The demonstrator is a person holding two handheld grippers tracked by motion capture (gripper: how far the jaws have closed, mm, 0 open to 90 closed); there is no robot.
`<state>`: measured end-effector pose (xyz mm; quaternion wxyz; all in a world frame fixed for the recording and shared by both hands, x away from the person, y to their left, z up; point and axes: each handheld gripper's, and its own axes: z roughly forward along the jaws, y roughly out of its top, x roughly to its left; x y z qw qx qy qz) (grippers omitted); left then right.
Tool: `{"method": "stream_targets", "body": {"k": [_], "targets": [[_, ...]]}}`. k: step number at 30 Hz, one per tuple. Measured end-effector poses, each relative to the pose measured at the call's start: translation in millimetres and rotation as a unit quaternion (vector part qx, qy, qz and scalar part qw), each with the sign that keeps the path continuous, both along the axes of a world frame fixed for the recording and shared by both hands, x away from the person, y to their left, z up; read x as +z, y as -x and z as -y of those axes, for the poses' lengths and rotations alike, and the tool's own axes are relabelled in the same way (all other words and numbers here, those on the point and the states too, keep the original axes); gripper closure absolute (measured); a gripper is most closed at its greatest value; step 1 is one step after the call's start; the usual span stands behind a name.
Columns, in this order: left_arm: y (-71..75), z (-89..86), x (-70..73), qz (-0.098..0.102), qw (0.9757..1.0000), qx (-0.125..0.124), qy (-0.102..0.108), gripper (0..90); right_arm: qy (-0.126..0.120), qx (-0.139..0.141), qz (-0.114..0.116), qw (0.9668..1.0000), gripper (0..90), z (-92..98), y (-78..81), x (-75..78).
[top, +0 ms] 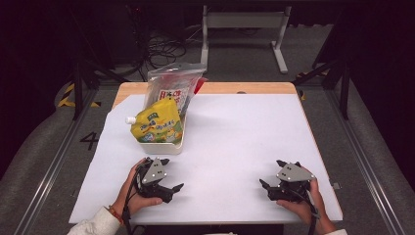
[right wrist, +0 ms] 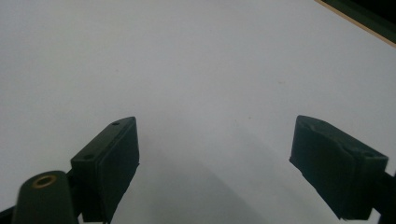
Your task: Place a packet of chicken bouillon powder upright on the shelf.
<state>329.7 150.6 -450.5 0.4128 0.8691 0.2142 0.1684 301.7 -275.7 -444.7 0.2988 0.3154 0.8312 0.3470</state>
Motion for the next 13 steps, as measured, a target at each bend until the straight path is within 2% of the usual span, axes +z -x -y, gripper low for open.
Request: {"method": "stream_targets", "body": {"k": [9, 13], "targets": [[-3.2, -0.5, 0.3, -0.003, 1.0, -0.002, 0.005, 9.0, 0.004, -0.003, 0.001, 1.0, 14.8, 1.0, 1.3, -0.7], [-4.1, 0.2, -0.2, -0.004, 1.0, -0.003, 0.001, 9.0, 0.004, -0.005, 0.001, 1.0, 14.8, 1.8, 1.7, -0.9]]}}
